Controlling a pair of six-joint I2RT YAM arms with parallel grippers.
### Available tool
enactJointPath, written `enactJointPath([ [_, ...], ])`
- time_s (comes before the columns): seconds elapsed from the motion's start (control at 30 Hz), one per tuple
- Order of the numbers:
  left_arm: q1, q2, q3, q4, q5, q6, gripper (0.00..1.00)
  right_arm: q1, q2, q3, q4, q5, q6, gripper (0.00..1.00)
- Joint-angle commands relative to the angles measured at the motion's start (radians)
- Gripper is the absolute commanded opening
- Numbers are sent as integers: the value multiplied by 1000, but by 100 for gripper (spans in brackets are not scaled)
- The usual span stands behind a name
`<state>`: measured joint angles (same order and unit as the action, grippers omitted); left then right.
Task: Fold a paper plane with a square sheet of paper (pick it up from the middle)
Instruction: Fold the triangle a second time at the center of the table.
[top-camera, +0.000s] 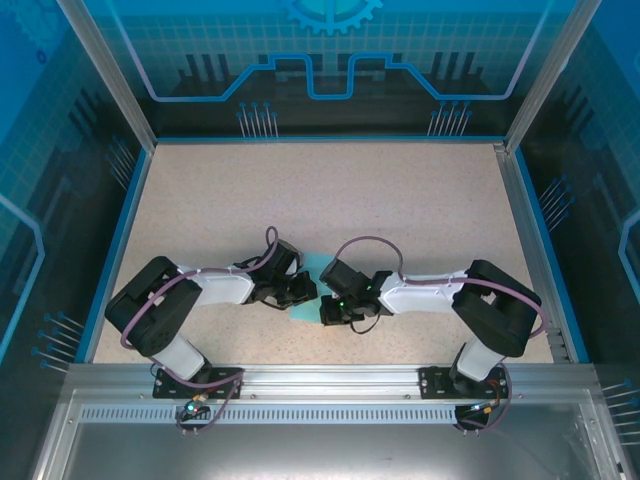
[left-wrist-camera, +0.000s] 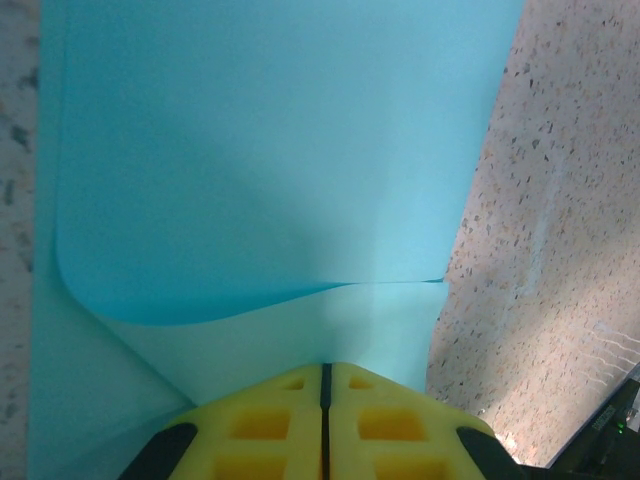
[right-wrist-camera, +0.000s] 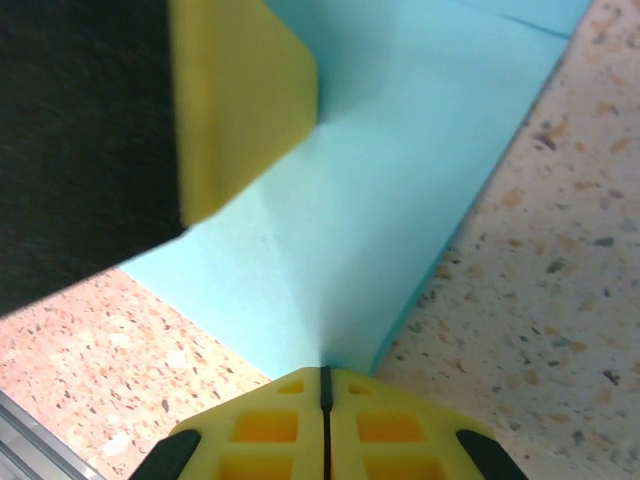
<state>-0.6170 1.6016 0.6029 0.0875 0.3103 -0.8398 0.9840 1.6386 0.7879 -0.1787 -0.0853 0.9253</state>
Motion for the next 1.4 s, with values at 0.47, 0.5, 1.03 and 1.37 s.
enactJointPath([
  [0.47,-7,54,-58,-167,-80,5,8,13,-26,32,-21,3,-26,7],
  [0.5,-8,52,-58,-168,-80,5,8,10,-14,37,-21,4,-25,7],
  [1.03,-8,39,-57,-181,-85,7,8,9,32,-50,-1,-61,0,7],
  [1.37,-9,32,-57,-184,-86,7,8,4,-52,-87,-5,-78,-42,7],
])
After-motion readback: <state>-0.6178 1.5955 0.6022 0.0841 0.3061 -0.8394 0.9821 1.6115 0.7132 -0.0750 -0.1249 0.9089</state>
